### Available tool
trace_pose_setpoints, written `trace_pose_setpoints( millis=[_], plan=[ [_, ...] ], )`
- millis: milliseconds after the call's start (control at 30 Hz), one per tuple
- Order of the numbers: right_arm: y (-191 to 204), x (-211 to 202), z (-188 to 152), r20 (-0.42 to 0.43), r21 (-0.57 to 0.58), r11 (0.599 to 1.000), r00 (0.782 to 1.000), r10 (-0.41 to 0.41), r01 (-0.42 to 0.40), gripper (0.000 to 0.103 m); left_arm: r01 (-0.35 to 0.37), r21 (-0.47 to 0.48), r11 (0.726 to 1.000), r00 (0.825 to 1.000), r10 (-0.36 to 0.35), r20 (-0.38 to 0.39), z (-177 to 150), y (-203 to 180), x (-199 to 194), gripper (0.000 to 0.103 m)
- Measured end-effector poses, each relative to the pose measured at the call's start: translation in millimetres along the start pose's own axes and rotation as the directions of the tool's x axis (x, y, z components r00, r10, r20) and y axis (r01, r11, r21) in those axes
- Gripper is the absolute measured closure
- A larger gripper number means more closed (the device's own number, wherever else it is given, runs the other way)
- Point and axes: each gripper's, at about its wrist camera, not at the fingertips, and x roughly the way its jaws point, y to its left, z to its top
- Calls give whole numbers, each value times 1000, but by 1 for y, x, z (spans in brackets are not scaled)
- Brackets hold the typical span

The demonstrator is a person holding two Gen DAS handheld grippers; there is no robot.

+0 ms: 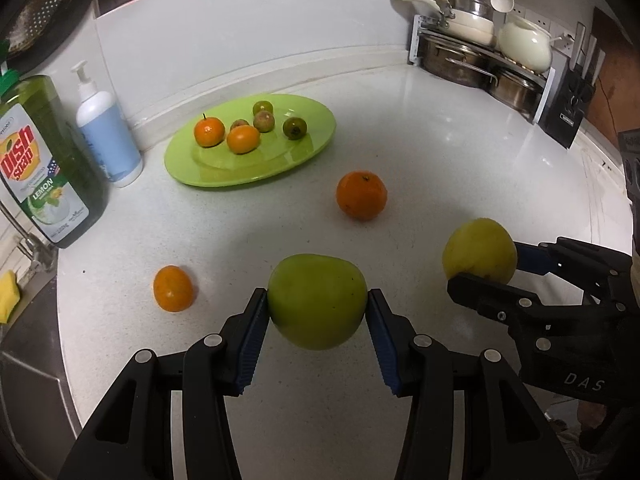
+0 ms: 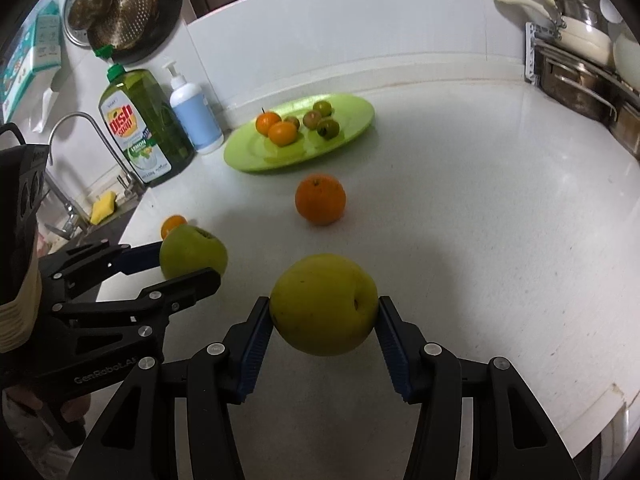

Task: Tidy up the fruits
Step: 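Carry the green apple in the left tool over the plate while the right tool carries the pear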

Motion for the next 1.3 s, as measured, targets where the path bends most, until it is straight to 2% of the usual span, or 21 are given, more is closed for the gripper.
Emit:
trace_pose_setpoints(
  millis=[333, 767, 1300],
  plan=[
    [-6, -19, 15, 56, -21, 1000, 998, 24, -23, 50, -8, -41, 999, 999, 10, 46, 15, -10, -18, 54],
    [-22, -38, 53, 130, -84, 995, 989, 66, -55, 50, -38, -128, 991, 992, 53, 113, 41, -21, -33, 54],
    [-27, -26, 97, 154, -168, 978, 977, 150, -123, 50, -110, -204, 973, 976, 144, 164, 72, -9, -36, 54]
  ],
)
